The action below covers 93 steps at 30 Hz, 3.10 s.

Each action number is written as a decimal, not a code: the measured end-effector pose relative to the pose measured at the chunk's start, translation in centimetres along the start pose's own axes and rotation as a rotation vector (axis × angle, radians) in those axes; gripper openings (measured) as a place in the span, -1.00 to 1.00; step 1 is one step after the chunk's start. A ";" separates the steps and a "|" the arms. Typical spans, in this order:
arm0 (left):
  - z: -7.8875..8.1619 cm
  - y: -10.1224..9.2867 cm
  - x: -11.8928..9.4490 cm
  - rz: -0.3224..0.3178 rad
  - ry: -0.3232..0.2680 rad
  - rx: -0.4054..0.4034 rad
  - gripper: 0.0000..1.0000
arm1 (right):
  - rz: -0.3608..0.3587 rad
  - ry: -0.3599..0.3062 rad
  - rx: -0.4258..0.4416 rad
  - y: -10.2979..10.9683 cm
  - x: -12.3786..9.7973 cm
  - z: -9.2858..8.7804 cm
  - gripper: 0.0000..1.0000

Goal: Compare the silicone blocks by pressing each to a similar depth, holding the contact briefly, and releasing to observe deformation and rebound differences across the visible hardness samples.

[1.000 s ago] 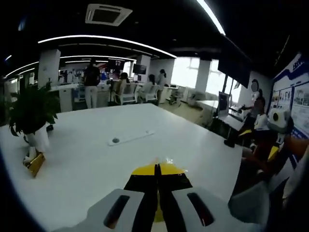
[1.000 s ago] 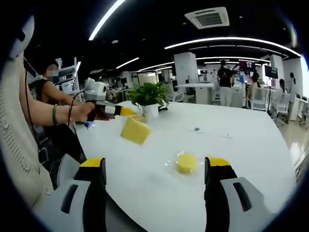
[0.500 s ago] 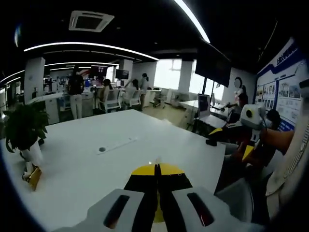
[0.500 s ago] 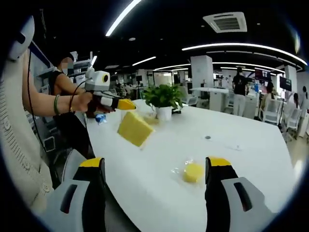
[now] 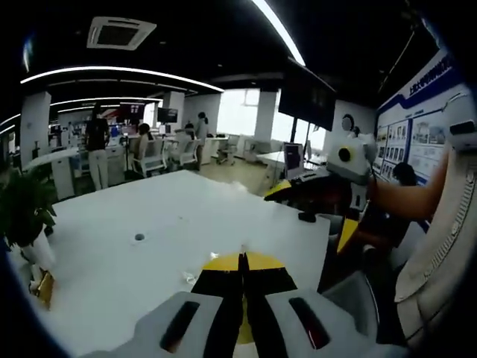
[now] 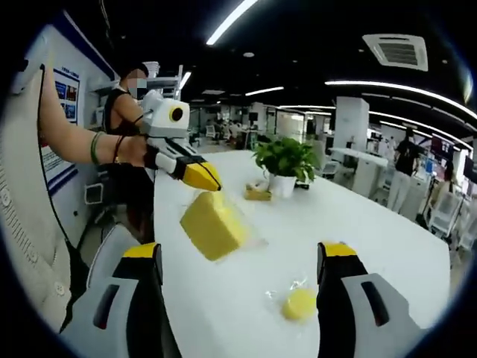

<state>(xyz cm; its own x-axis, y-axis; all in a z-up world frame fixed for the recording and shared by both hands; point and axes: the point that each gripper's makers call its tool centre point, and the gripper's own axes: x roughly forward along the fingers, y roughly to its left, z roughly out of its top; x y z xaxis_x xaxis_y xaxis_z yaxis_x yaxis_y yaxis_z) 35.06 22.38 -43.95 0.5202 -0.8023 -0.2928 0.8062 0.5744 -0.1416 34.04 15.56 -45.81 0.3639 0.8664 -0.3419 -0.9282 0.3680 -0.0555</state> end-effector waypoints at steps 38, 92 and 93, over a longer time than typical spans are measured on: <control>0.4 -2.1 5.2 -0.242 0.080 0.131 -1.00 | 0.303 0.190 -0.110 0.0 9.0 -4.1 -0.23; -0.8 -4.4 4.4 -0.336 0.124 0.131 -1.00 | 0.311 0.279 -0.192 2.0 6.9 -5.2 -0.83; -0.9 -4.3 4.5 -0.330 0.122 0.136 -1.00 | 0.312 0.281 -0.184 2.0 6.9 -5.3 -0.83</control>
<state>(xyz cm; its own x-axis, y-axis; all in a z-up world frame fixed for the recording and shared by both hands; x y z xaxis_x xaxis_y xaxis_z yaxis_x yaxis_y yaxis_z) 33.64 16.45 -45.46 0.1953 -0.9105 -0.3644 0.9592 0.2548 -0.1226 34.29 20.53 -53.23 0.0533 0.7919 -0.6083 -0.9976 0.0159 -0.0667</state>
